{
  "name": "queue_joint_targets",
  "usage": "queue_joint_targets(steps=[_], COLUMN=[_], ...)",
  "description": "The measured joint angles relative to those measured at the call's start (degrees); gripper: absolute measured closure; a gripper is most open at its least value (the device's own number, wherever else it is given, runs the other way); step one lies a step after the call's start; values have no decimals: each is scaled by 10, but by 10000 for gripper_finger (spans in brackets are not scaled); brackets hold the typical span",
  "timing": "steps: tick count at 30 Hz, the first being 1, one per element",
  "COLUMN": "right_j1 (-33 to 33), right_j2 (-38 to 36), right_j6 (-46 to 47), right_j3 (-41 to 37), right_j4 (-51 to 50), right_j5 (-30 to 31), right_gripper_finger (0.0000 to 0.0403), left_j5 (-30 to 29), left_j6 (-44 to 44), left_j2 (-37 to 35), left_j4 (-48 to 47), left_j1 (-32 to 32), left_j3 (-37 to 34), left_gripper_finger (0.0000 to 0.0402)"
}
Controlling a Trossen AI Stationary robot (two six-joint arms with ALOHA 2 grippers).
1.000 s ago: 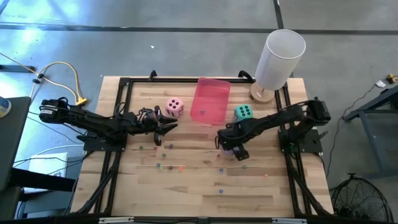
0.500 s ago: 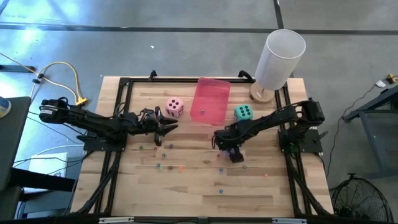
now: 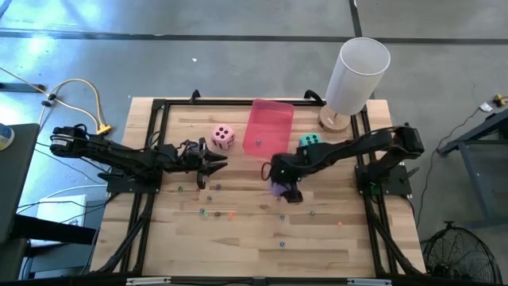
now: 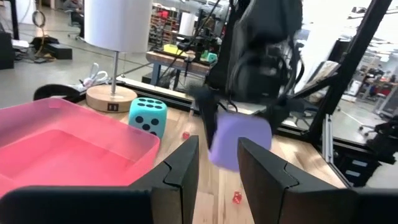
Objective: Pick & Place Dice
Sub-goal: Put the large purple dice into the bin
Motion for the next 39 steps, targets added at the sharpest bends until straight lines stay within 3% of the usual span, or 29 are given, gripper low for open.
queue_joint_targets(steps=[8,13,20,27,33,39], right_j1=[-56,-119,-154,-154,-157,-166], right_j2=[-34,-22,21,54,58,58], right_j6=[-91,-99,-67,-36,-5,1], right_j3=[76,83,81,81,81,81], right_j4=[54,163,183,219,231,216], right_j5=[152,142,135,137,158,179], right_gripper_finger=[12,12,11,11,11,11], left_j5=[-4,-21,-75,82,96,174], left_j6=[10,34,150,92,103,86], left_j2=[0,0,24,165,279,355], left_j4=[11,44,117,140,152,213], left_j1=[2,8,69,177,215,237], left_j3=[0,0,14,119,177,205], left_gripper_finger=[294,294,294,294,294,294])
